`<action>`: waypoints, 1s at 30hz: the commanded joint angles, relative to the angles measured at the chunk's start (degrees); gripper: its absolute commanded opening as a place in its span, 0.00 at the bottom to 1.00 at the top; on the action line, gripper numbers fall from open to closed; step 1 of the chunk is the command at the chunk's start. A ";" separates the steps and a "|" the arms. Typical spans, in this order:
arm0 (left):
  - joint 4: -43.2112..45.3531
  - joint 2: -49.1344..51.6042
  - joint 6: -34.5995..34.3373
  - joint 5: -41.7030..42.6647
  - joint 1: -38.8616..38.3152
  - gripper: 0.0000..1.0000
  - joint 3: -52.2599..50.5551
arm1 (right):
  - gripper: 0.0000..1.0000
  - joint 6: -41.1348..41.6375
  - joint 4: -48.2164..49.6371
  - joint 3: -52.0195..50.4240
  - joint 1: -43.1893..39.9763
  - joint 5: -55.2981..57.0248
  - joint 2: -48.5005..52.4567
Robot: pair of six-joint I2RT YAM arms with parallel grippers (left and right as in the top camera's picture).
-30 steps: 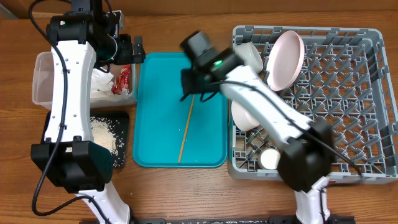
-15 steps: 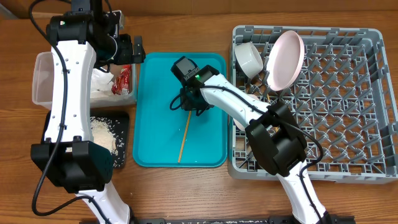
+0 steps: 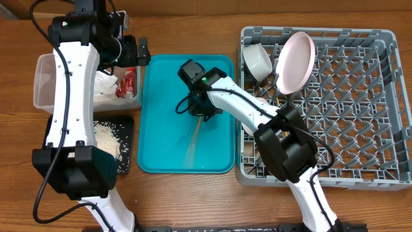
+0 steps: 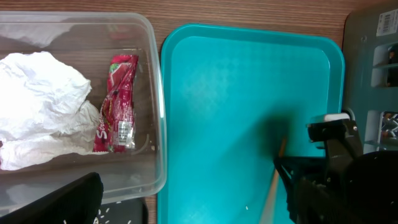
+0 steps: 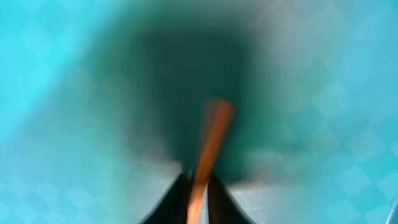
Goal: Sort waste into correct bins and load items into the dishwasher
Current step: 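Carry the second chopstick into the rack and release it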
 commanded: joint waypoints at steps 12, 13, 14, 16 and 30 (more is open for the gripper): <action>0.22 -0.61 -0.57 -0.31 -0.50 1.00 0.26 | 0.04 -12.83 -11.45 19.26 -7.26 -3.63 0.98; 0.22 -0.61 -0.57 -0.31 -0.50 1.00 0.26 | 0.04 -16.83 -17.77 26.82 -8.74 -5.92 -0.24; 0.22 -0.61 -0.57 -0.31 -0.57 1.00 0.26 | 0.04 -19.69 -26.01 36.76 -10.67 -6.54 -1.79; 0.22 -0.61 -0.57 -0.31 -0.55 1.00 0.26 | 0.04 -25.42 -35.12 47.74 -13.53 -5.31 -3.56; 0.22 -0.61 -0.57 -0.31 -0.50 1.00 0.22 | 0.04 -32.65 -40.24 29.66 -28.13 3.85 -5.66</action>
